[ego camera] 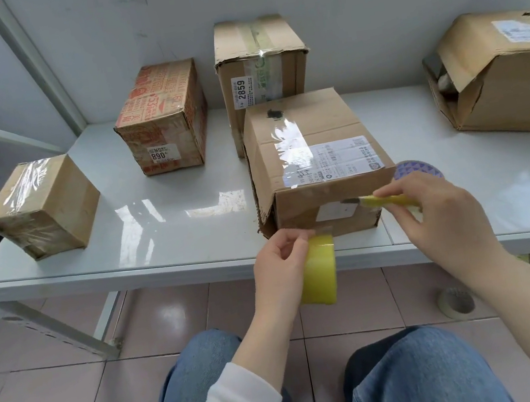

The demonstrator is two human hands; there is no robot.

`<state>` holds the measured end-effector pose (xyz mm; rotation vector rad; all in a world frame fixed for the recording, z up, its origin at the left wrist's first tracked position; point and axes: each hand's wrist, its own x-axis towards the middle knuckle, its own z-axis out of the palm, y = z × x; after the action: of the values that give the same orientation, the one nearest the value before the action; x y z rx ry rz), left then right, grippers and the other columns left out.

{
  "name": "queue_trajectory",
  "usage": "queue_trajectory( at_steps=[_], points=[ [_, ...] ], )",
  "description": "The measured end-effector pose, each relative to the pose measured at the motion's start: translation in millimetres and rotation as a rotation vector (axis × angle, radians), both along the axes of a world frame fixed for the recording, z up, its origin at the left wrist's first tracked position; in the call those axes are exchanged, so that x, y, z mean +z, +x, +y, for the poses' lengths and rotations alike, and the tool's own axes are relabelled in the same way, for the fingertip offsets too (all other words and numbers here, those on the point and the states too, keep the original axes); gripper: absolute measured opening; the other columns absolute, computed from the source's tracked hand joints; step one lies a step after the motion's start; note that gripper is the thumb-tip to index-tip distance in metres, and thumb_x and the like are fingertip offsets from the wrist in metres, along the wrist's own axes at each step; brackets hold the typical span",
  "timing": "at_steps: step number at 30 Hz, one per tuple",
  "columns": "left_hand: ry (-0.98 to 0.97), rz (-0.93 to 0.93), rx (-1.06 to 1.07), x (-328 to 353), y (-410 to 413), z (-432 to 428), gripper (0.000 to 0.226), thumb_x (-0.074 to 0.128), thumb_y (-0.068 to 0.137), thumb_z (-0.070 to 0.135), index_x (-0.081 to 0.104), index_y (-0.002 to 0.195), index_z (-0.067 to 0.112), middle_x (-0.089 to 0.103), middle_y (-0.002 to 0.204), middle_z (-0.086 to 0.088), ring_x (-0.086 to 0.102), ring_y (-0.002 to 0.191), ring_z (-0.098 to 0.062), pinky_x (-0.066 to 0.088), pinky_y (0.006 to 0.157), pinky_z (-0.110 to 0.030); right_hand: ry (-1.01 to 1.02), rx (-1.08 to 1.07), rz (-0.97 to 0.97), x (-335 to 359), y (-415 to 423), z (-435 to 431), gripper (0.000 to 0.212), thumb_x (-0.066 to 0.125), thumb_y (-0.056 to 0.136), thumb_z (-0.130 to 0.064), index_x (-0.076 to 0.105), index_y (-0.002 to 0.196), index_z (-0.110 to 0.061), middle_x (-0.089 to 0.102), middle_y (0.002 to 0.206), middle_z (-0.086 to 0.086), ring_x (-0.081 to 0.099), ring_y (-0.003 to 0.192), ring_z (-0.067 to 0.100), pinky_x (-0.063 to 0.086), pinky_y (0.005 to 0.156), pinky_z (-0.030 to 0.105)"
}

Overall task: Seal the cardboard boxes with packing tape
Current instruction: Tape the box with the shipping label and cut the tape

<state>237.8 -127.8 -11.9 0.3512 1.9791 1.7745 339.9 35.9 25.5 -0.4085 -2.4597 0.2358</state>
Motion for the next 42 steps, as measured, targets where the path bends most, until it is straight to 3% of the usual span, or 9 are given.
queue_trajectory(
  at_steps=[2,4,8,12,18,24,31,35,42],
  points=[
    [0.015,0.035,-0.05,2,2,-8,0.018,0.055,0.094,0.024,0.068,0.082,0.029,0.067,0.083,0.01,0.056,0.079,-0.008,0.043,0.07,-0.029,-0.326,0.012,0.03,5,-1,-14,0.017,0.067,0.082,-0.008,0.065,0.097,-0.016,0.064,0.085,-0.008,0.056,0.074,0.003,0.039,0.06,0.005],
    [0.041,0.061,-0.08,6,5,-15,0.017,0.055,0.094,0.026,0.068,0.084,0.03,0.067,0.079,0.011,0.056,0.078,-0.005,0.043,0.07,-0.026,-0.652,0.026,0.012,8,-11,-28,0.015,0.061,0.088,-0.014,0.061,0.101,-0.021,0.059,0.087,-0.016,0.053,0.079,0.0,0.04,0.064,0.002],
    [0.071,0.156,-0.105,17,10,-27,0.016,0.057,0.093,0.021,0.069,0.083,0.027,0.065,0.072,0.015,0.056,0.07,0.004,0.041,0.065,-0.013,-0.943,0.093,-0.087,14,-33,-51,0.028,0.06,0.085,-0.04,0.061,0.109,-0.026,0.063,0.101,-0.013,0.057,0.097,0.007,0.045,0.082,0.022],
    [0.097,0.178,-0.085,24,3,-37,0.021,0.058,0.092,0.019,0.066,0.077,0.03,0.064,0.068,0.015,0.056,0.067,0.001,0.041,0.063,-0.014,-0.865,0.157,-0.175,19,-41,-68,0.041,0.069,0.074,-0.044,0.058,0.11,-0.029,0.063,0.104,-0.01,0.058,0.097,0.005,0.047,0.081,0.019],
    [0.064,0.176,-0.078,22,-5,-48,0.012,0.059,0.092,0.023,0.069,0.086,0.024,0.068,0.077,0.009,0.056,0.072,0.001,0.04,0.063,-0.011,-0.767,0.179,-0.089,25,-53,-81,0.019,0.07,0.082,-0.019,0.061,0.098,-0.026,0.062,0.088,-0.013,0.057,0.082,0.0,0.041,0.066,0.001],
    [0.104,0.143,-0.077,23,-12,-52,0.01,0.061,0.091,0.024,0.069,0.085,0.024,0.07,0.08,0.001,0.058,0.073,-0.003,0.042,0.067,-0.019,-0.989,0.225,-0.066,28,-60,-85,0.018,0.072,0.078,-0.022,0.064,0.091,-0.03,0.069,0.09,-0.004,0.064,0.083,0.007,0.05,0.076,0.016],
    [0.119,0.152,-0.063,25,-15,-54,0.015,0.062,0.091,0.023,0.067,0.08,0.032,0.07,0.08,-0.004,0.058,0.073,-0.006,0.042,0.069,-0.025,-0.966,0.251,-0.088,26,-63,-85,0.019,0.075,0.075,-0.021,0.066,0.086,-0.034,0.068,0.087,-0.005,0.061,0.082,0.007,0.05,0.081,0.027],
    [0.116,0.152,-0.063,26,-15,-53,0.015,0.063,0.09,0.021,0.068,0.082,0.032,0.071,0.083,-0.007,0.059,0.074,-0.006,0.043,0.069,-0.024,-0.958,0.234,-0.074,25,-63,-86,0.017,0.071,0.079,-0.021,0.066,0.093,-0.028,0.068,0.085,-0.009,0.061,0.08,0.004,0.049,0.076,0.018],
    [0.114,0.167,-0.101,33,-11,-48,0.013,0.063,0.089,0.022,0.069,0.082,0.032,0.069,0.076,0.009,0.059,0.072,-0.001,0.043,0.066,-0.016,-1.08,0.205,0.015,33,-56,-81,0.013,0.065,0.086,-0.016,0.066,0.091,-0.028,0.069,0.088,-0.004,0.063,0.079,0.006,0.049,0.068,0.014]
  ],
)
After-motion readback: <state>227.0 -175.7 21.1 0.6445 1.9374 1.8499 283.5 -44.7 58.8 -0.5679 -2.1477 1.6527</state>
